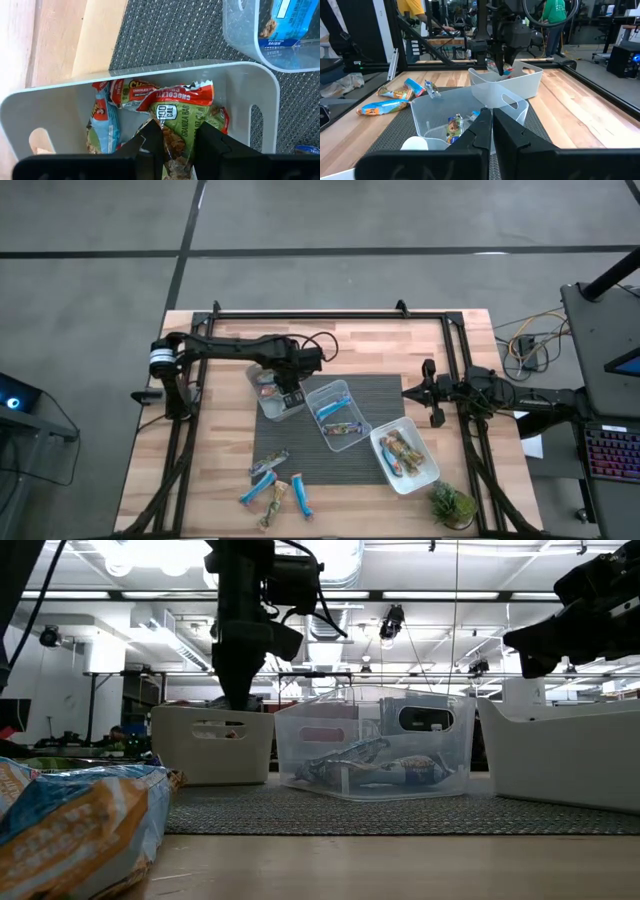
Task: Pick and place Granola Bars by type
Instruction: Put the red granola bar into the gray bin, then put the blue granola bar into the transparent bin
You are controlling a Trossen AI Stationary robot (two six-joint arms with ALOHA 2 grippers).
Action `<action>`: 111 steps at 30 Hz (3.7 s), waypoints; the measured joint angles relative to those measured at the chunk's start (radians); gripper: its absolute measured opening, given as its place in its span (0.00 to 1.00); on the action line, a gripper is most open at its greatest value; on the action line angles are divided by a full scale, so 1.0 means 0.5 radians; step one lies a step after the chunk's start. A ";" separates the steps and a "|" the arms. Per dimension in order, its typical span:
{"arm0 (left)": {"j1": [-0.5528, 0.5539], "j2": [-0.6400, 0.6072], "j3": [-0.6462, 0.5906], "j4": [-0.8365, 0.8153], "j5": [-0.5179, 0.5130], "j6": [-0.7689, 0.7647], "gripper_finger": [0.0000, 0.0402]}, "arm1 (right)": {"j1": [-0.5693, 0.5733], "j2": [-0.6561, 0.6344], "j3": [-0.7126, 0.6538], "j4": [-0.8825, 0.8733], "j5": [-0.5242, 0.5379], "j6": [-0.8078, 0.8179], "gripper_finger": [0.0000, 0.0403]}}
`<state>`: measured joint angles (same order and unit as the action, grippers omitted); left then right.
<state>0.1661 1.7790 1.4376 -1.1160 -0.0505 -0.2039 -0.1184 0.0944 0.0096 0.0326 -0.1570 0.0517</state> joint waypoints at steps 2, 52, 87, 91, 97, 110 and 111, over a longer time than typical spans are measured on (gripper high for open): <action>0.000 0.000 0.000 0.000 0.001 -0.007 0.15 | 0.001 0.000 0.000 0.000 0.000 0.000 0.02; -0.017 -0.001 -0.005 -0.057 0.020 -0.082 0.36 | 0.000 0.000 0.000 0.000 0.000 0.000 0.02; -0.488 -0.373 0.258 -0.367 0.200 -0.961 0.00 | 0.001 -0.001 0.000 0.000 -0.001 0.000 0.02; -0.611 -0.352 0.271 -0.354 0.295 -1.130 0.00 | 0.001 -0.002 0.000 0.000 -0.001 0.000 0.02; -0.806 -0.304 0.261 -0.316 0.346 -1.446 0.00 | 0.001 -0.001 0.000 0.000 -0.001 0.000 0.02; -1.070 -0.223 0.256 -0.124 0.346 -1.918 0.00 | 0.001 -0.001 0.000 0.000 0.000 0.000 0.02; -1.083 -0.214 0.256 -0.124 0.346 -1.919 0.00 | 0.000 -0.001 0.000 0.000 0.000 0.000 0.02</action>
<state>-0.3755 1.6720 1.5658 -1.1778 0.1226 -1.1633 -0.1184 0.0940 0.0095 0.0326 -0.1570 0.0517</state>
